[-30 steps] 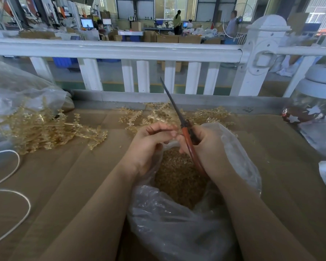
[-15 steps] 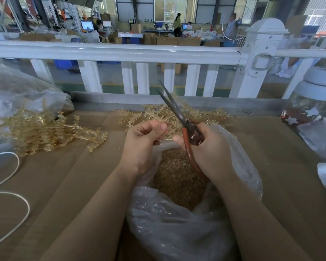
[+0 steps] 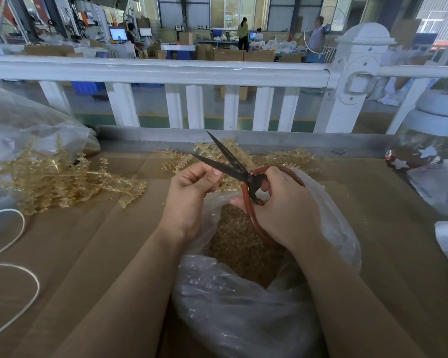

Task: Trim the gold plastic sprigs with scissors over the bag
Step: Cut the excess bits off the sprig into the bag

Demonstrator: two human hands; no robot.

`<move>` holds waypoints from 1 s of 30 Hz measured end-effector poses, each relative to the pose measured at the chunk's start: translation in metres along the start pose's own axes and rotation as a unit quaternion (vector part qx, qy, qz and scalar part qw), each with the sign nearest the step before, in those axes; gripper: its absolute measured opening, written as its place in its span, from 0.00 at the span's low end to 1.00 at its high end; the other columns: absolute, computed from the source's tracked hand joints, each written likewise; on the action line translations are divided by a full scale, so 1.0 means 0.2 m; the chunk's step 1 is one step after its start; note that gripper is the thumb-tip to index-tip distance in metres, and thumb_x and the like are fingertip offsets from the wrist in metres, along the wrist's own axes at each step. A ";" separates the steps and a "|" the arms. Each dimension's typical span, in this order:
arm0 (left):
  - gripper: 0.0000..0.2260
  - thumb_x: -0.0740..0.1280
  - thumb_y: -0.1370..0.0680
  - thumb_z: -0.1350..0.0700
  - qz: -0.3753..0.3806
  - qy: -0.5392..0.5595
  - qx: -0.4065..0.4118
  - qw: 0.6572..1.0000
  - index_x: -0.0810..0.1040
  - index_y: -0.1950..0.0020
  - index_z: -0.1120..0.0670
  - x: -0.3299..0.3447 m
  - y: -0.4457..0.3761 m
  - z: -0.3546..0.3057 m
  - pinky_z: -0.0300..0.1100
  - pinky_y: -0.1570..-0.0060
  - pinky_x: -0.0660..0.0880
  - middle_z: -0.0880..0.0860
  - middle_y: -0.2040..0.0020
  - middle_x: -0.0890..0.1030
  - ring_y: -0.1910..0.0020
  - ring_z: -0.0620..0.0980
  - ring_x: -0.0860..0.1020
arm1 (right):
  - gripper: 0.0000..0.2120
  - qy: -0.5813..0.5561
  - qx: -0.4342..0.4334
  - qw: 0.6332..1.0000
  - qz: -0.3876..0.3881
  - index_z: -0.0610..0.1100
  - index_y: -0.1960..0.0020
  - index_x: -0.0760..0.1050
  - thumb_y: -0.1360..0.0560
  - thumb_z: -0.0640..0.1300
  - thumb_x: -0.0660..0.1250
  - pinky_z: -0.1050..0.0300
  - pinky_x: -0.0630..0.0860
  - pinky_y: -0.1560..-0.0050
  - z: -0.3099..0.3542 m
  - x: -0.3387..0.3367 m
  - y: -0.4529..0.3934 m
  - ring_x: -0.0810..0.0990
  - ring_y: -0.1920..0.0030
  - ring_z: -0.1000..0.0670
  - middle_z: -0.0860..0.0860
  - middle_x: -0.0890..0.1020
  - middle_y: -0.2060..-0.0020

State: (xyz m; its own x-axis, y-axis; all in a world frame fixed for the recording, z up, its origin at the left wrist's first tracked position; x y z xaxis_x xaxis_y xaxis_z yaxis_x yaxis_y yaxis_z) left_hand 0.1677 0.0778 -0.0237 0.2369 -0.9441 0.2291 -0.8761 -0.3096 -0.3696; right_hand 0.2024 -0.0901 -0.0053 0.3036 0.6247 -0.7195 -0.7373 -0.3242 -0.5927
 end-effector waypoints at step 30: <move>0.06 0.68 0.26 0.59 -0.020 0.074 -0.035 0.996 0.77 0.62 0.59 0.00 0.02 0.00 0.36 0.59 0.71 0.52 0.67 0.74 0.66 0.46 0.69 | 0.25 0.003 -0.048 0.996 -0.080 0.48 0.61 0.78 0.31 0.71 0.70 0.60 0.76 0.69 0.03 -0.04 0.03 0.74 0.71 0.57 0.58 0.78 0.70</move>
State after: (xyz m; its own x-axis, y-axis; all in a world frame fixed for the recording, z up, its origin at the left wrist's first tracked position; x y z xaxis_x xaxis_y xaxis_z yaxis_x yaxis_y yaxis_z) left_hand 0.1645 0.0778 -0.0248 0.2122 -0.9029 0.3737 -0.8956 -0.3327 -0.2952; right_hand 0.1919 -0.0925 -0.0007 0.4164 0.6688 -0.6159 -0.6181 -0.2886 -0.7312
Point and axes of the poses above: each hand's wrist, its own y-axis away from the middle knuckle, its own x-axis out of the palm, z = x × y, the point moved 8 cm from there along -y, towards the middle knuckle
